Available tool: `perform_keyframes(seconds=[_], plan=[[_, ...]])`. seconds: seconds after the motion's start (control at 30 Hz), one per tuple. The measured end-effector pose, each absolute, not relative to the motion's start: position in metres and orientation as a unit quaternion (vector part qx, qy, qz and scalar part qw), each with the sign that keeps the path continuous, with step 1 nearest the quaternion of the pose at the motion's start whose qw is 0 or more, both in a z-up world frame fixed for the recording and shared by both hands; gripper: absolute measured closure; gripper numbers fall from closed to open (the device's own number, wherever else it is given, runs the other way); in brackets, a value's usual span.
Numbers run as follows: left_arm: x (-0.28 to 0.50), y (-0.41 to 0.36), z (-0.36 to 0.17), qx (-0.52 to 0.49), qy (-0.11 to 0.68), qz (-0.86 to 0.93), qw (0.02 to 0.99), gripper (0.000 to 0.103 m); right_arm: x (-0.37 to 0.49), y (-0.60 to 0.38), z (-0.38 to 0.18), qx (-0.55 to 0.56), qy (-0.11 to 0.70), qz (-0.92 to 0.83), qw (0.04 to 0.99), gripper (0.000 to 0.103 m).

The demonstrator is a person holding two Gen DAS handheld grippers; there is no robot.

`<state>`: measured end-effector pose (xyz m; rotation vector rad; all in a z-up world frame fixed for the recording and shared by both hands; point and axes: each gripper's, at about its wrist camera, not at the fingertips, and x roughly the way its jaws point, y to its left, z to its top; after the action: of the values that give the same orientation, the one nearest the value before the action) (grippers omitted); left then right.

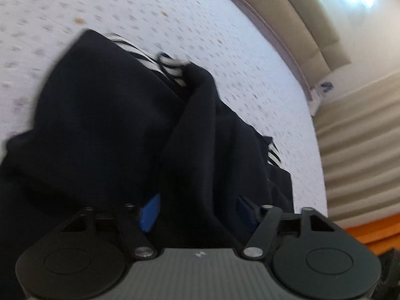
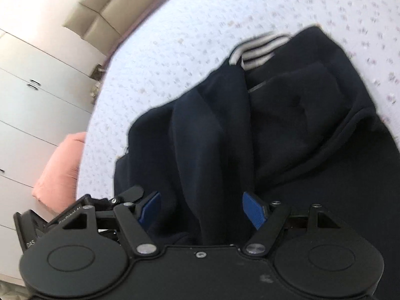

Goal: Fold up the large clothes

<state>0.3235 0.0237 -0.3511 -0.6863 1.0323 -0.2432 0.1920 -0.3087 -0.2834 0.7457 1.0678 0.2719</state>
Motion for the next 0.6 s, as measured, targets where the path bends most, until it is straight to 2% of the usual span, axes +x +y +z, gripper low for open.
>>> perform_keyframes(seconds=[0.03, 0.07, 0.13, 0.23, 0.33, 0.4, 0.47, 0.53, 0.6], plan=[[0.327, 0.019, -0.355, -0.317, 0.488, -0.112, 0.805, 0.088, 0.197, -0.302, -0.287, 0.334, 0.51, 0.122, 0.783, 0.019], [0.331, 0.014, -0.357, -0.311, 0.495, -0.114, 0.803, 0.098, 0.202, -0.294, -0.291, 0.323, 0.522, 0.127, 0.779, 0.044], [0.328, 0.012, -0.348, -0.308, 0.472, -0.124, 0.817, 0.098, 0.209, -0.28, -0.292, 0.304, 0.536, 0.15, 0.773, 0.093], [0.305, 0.034, -0.316, -0.354, 0.368, -0.173, 0.842, 0.098, 0.212, -0.281, -0.271, 0.311, 0.498, 0.174, 0.79, 0.094], [0.286, 0.069, -0.292, -0.411, 0.292, -0.198, 0.84, 0.098, 0.195, -0.31, -0.223, 0.367, 0.392, 0.216, 0.816, 0.094], [0.277, 0.085, -0.287, -0.433, 0.272, -0.198, 0.836, 0.098, 0.18, -0.329, -0.197, 0.386, 0.334, 0.235, 0.827, 0.094], [0.271, 0.09, -0.292, -0.433, 0.282, -0.201, 0.832, 0.098, 0.174, -0.338, -0.19, 0.384, 0.33, 0.238, 0.829, 0.093], [0.266, 0.086, -0.312, -0.408, 0.329, -0.178, 0.833, 0.097, 0.17, -0.337, -0.2, 0.37, 0.357, 0.224, 0.828, 0.093], [0.265, 0.081, -0.336, -0.372, 0.389, -0.153, 0.829, 0.09, 0.166, -0.333, -0.225, 0.35, 0.406, 0.192, 0.822, 0.085]])
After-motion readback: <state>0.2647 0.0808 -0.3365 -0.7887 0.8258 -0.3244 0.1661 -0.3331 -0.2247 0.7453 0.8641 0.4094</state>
